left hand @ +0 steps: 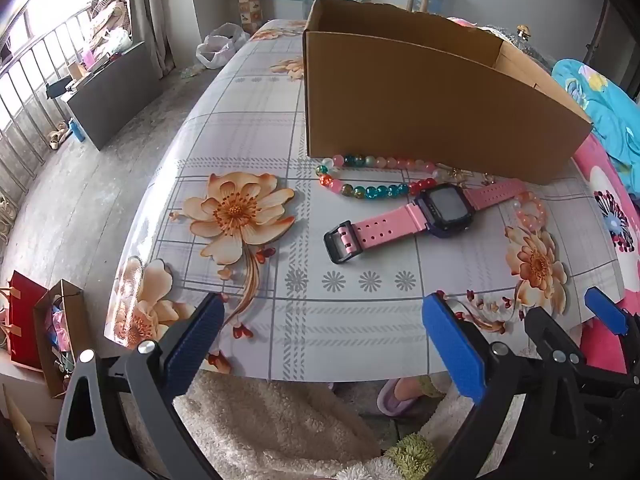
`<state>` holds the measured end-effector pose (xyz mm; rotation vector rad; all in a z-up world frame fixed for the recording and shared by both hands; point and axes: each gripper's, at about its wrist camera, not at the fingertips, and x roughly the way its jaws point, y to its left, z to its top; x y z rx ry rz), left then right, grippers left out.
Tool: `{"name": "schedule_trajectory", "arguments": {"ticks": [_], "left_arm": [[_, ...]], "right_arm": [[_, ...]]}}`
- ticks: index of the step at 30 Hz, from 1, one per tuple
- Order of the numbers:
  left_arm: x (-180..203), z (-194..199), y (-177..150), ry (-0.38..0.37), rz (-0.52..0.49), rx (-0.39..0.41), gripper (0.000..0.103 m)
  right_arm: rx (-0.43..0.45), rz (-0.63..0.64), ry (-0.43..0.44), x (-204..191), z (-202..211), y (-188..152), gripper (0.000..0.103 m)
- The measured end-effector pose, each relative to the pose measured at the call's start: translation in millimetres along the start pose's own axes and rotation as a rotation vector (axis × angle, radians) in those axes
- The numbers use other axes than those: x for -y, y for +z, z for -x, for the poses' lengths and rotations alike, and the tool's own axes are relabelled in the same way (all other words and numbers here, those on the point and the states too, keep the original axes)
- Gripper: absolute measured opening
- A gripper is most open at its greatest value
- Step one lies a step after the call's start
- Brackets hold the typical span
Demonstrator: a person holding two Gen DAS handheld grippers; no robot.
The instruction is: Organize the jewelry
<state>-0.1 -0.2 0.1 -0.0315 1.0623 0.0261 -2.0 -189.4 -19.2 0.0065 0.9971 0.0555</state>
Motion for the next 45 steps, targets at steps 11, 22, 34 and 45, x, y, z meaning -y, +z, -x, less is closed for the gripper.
{"name": "schedule_trajectory", "arguments": {"ticks": [11, 22, 34, 45], "left_arm": [[-0.9, 0.7, 0.4, -0.011, -0.007, -0.011, 0.097], [4.6, -5.1, -1.3, -0.001, -0.002, -0.014, 0.097], [1.2, -3.1, -1.4, 0.004, 0.004, -0.012, 0.097], [-1.9, -2.0, -0.7, 0.011, 0.007, -0.012, 0.097]], "right_arm": [[-0.005, 0.004, -0.006, 1.3, 4.5, 4.6, 0.096], [0.013, 0.000, -0.009, 0.9, 3.0, -1.1, 0.096], [0.014, 0.003, -0.010, -1.0, 3.0, -0.7, 0.096], [0.018, 0.006, -0.012, -2.2, 4.3, -0.9, 0.096]]}}
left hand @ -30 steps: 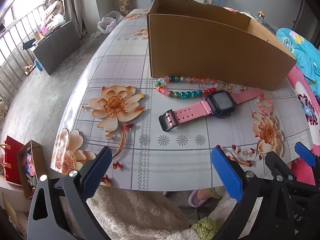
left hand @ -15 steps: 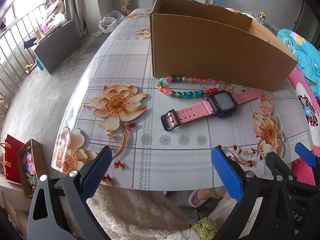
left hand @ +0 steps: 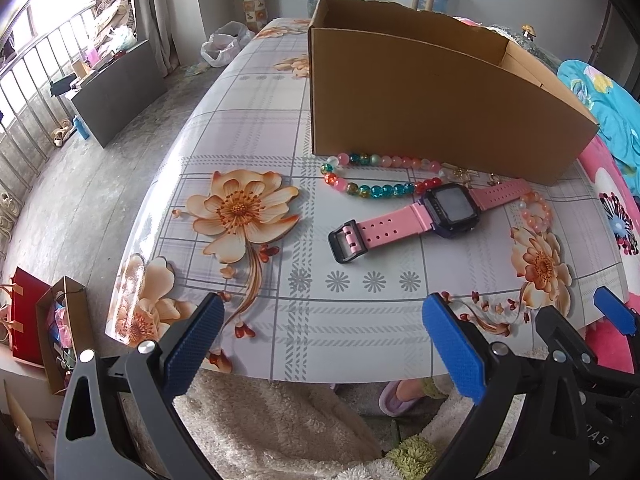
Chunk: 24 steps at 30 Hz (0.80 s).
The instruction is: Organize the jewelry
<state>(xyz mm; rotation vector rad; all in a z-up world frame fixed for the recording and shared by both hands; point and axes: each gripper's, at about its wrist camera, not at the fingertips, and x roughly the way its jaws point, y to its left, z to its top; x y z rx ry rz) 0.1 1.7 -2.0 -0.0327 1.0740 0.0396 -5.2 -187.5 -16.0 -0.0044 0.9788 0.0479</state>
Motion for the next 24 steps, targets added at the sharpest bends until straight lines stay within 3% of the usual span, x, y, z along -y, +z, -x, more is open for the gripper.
{"name": "schedule_trajectory", "arguments": {"ticks": [12, 16, 19, 24], "left_arm": [[-5, -9, 0, 0.035, -0.011, -0.007, 0.097], [-13, -6, 1, 0.035, -0.023, 0.031, 0.097], [-20, 0, 2, 0.034, -0.039, 0.076, 0.097], [-32, 5, 2, -0.020, -0.062, 0.148, 0.097]], "right_arm": [[0.014, 0.022, -0.016, 2, 1, 3, 0.096], [0.075, 0.108, 0.005, -1, 8, 14, 0.096], [0.112, 0.216, 0.079, -10, 11, 28, 0.095], [0.093, 0.410, 0.267, -30, -7, 52, 0.090]]}}
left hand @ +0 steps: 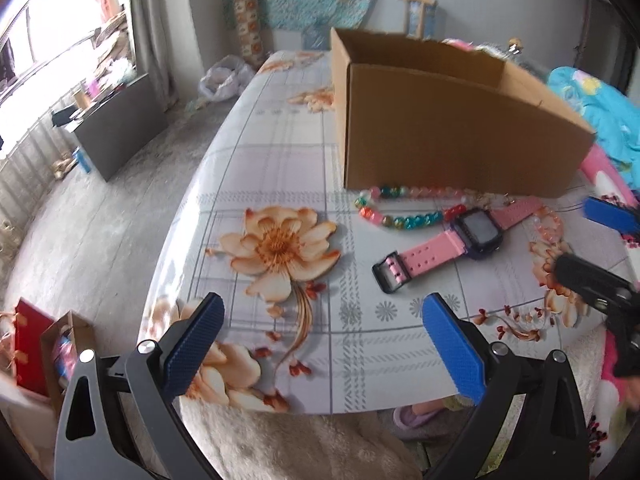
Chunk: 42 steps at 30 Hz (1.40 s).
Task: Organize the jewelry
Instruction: 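Grasp the pink smartwatch by its face with the right gripper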
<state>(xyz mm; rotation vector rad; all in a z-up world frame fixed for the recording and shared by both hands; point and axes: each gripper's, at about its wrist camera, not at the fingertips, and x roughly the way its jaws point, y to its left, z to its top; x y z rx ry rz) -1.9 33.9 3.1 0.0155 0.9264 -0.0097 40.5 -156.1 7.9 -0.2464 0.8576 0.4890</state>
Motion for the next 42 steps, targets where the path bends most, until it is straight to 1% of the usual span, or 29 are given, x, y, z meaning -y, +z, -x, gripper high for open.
{"name": "schedule_trajectory", "arguments": {"ticks": [3, 5, 7, 9, 12, 13, 14, 15, 16, 18, 21, 24, 26, 27, 28, 31, 32, 33, 37, 39, 40, 41, 42], "left_arm": [[-14, 5, -2, -0.126, 0.027, 0.069, 0.097], [-19, 6, -3, -0.168, 0.033, 0.082, 0.097], [-19, 0, -2, -0.166, 0.020, 0.035, 0.097], [-19, -3, -3, -0.167, 0.010, 0.015, 0.097], [-17, -4, -7, -0.191, 0.000, 0.040, 0.097], [-18, -1, -10, -0.198, -0.004, 0.049, 0.097], [-17, -1, -11, -0.199, -0.012, 0.062, 0.097], [-16, 1, -11, -0.196, -0.021, 0.077, 0.097], [-15, 3, -12, -0.196, -0.034, 0.098, 0.097], [-14, 6, -14, -0.200, -0.059, 0.124, 0.097], [-8, 9, -17, -0.195, -0.116, 0.159, 0.097], [6, 12, -20, -0.179, -0.220, 0.194, 0.095], [21, 15, -23, -0.159, -0.302, 0.222, 0.093], [30, 16, -25, -0.147, -0.344, 0.238, 0.092], [35, 16, -26, -0.142, -0.363, 0.244, 0.090], [52, 8, -26, -0.125, -0.419, 0.231, 0.078], [56, 6, -26, -0.124, -0.429, 0.220, 0.073], [63, 0, -24, -0.117, -0.450, 0.195, 0.065], [76, -12, -18, -0.076, -0.495, 0.159, 0.052], [81, -17, -15, -0.060, -0.512, 0.149, 0.037], [82, -21, -14, -0.052, -0.520, 0.142, 0.033], [84, -24, -14, -0.045, -0.525, 0.137, 0.024], [84, -25, -14, -0.040, -0.528, 0.134, 0.019]], "right_arm": [[-0.047, 0.123, 0.050, -7, -22, 12, 0.089], [-0.081, 0.169, 0.067, -12, -33, 16, 0.089], [-0.105, 0.221, 0.086, -16, -43, 20, 0.087], [-0.124, 0.259, 0.087, -18, -52, 22, 0.085], [-0.162, 0.309, 0.087, -20, -63, 25, 0.078], [-0.179, 0.325, 0.081, -21, -67, 25, 0.071], [-0.197, 0.340, 0.076, -22, -71, 25, 0.067], [-0.214, 0.352, 0.072, -23, -74, 25, 0.065], [-0.230, 0.362, 0.069, -23, -76, 23, 0.060], [-0.247, 0.390, 0.045, -26, -78, 22, 0.055], [-0.269, 0.402, 0.049, -25, -77, 24, 0.055], [-0.304, 0.395, 0.079, -22, -77, 27, 0.055], [-0.338, 0.366, 0.114, -16, -79, 33, 0.055], [-0.353, 0.354, 0.131, -14, -86, 42, 0.055], [-0.366, 0.339, 0.151, -13, -87, 46, 0.055], [-0.402, 0.302, 0.207, -1, -91, 56, 0.055], [-0.415, 0.288, 0.234, 3, -91, 58, 0.055], [-0.423, 0.277, 0.249, 5, -92, 57, 0.055], [-0.463, 0.251, 0.328, 13, -93, 61, 0.055], [-0.474, 0.242, 0.364, 15, -93, 62, 0.055], [-0.474, 0.234, 0.377, 18, -93, 63, 0.055], [-0.469, 0.226, 0.387, 20, -93, 64, 0.055], [-0.461, 0.220, 0.394, 25, -92, 58, 0.055]]}}
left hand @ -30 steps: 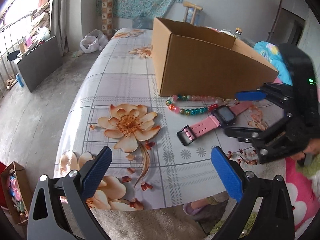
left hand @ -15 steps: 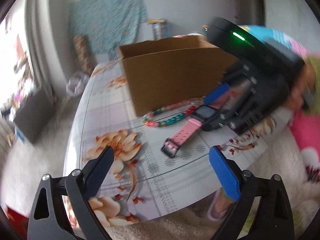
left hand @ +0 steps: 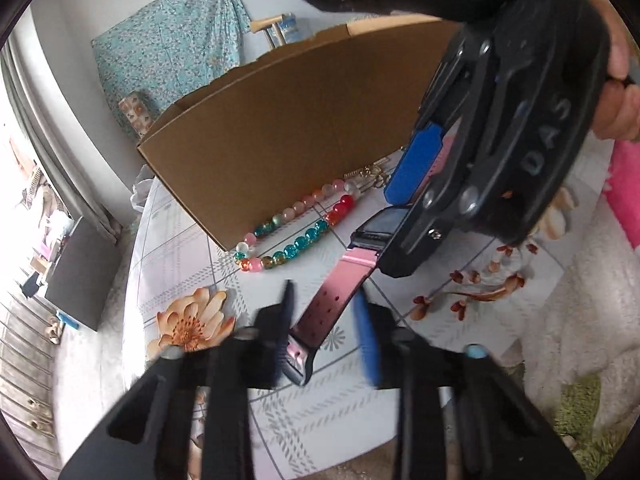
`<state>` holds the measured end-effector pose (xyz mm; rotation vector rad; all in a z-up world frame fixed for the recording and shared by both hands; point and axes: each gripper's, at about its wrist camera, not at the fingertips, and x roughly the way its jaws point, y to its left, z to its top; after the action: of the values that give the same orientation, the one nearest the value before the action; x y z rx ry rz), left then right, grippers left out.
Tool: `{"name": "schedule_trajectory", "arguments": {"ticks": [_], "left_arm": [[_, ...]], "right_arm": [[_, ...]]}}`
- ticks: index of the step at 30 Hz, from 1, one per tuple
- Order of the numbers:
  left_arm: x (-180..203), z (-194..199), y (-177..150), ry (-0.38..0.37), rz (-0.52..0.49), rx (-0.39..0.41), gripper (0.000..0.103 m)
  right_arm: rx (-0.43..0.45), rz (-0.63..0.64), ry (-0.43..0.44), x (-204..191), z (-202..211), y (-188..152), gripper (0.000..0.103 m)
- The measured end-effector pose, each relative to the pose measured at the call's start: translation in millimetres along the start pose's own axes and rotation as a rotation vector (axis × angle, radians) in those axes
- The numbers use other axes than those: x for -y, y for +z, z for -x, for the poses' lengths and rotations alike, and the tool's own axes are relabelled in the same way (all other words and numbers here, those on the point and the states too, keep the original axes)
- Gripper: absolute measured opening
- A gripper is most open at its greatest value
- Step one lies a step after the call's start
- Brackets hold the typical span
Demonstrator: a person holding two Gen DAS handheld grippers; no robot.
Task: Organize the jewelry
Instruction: 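Grasp the pink smartwatch by its face with the right gripper, then lift the pink smartwatch with the right gripper over the box rim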
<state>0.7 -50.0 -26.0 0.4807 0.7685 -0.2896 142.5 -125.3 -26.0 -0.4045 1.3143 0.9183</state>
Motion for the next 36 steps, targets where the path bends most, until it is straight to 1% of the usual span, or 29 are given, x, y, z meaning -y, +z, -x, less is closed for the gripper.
{"name": "schedule_trajectory", "arguments": {"ticks": [2, 3, 4, 6, 7, 8, 11, 12, 14, 15, 17, 18, 21, 22, 23, 25, 28, 30, 33, 35, 36], "left_arm": [[-2, -4, 1, -0.002, 0.009, -0.012, 0.012], [-4, -6, 2, -0.016, 0.023, -0.022, 0.009], [-5, -4, 3, -0.029, 0.035, -0.026, 0.008], [-13, -7, 4, -0.081, 0.083, -0.043, 0.007], [-17, -8, 5, -0.099, 0.097, -0.049, 0.007], [-20, -10, 5, -0.120, 0.110, -0.054, 0.006], [-30, -14, 5, -0.158, 0.124, -0.064, 0.005], [-32, -15, 6, -0.162, 0.126, -0.068, 0.005], [-37, -21, 6, -0.172, 0.132, -0.082, 0.005], [-38, -23, 6, -0.171, 0.131, -0.088, 0.005], [-42, -27, 9, -0.164, 0.121, -0.094, 0.005], [-44, -27, 9, -0.162, 0.114, -0.096, 0.005], [-36, -26, 10, -0.146, 0.095, -0.096, 0.004], [-34, -26, 10, -0.139, 0.089, -0.095, 0.004], [-34, -26, 10, -0.131, 0.086, -0.092, 0.004], [-31, -25, 9, -0.107, 0.079, -0.086, 0.004], [-25, -18, 8, -0.071, 0.067, -0.063, 0.004], [-28, -12, 10, -0.053, 0.069, -0.043, 0.004], [-37, -3, 14, -0.032, 0.081, -0.007, 0.004], [-40, 8, 18, -0.005, 0.084, 0.038, 0.004], [-41, 15, 22, 0.012, 0.082, 0.062, 0.004]], "right_arm": [[0.035, -0.013, 0.004, 2, -3, -7, 0.055], [0.049, -0.017, 0.000, -5, -5, -10, 0.055], [0.066, -0.021, -0.021, -13, -3, -17, 0.057], [0.121, -0.029, -0.063, -11, 10, -30, 0.058], [0.145, -0.031, -0.090, -12, 13, -34, 0.059], [0.166, -0.021, -0.146, -15, 14, -38, 0.059], [0.210, 0.031, -0.271, -22, 17, -50, 0.058], [0.217, 0.042, -0.286, -22, 18, -53, 0.058], [0.231, 0.073, -0.343, -23, 18, -57, 0.053], [0.233, 0.103, -0.385, -25, 16, -62, 0.051], [0.230, 0.150, -0.447, -27, 10, -63, 0.043], [0.229, 0.165, -0.464, -29, 7, -63, 0.041], [0.244, 0.191, -0.520, -32, 0, -61, 0.027], [0.248, 0.200, -0.548, -34, -2, -61, 0.015], [0.252, 0.213, -0.588, -38, -6, -60, 0.010], [0.278, 0.245, -0.660, -51, -13, -61, 0.005], [0.346, 0.321, -0.843, -74, -23, -69, 0.002], [0.388, 0.346, -0.935, -83, -28, -73, 0.002], [0.457, 0.353, -1.044, -90, -29, -79, 0.001], [0.523, 0.338, -1.109, -99, -26, -79, 0.001], [0.541, 0.328, -1.126, -103, -27, -76, 0.001]]}}
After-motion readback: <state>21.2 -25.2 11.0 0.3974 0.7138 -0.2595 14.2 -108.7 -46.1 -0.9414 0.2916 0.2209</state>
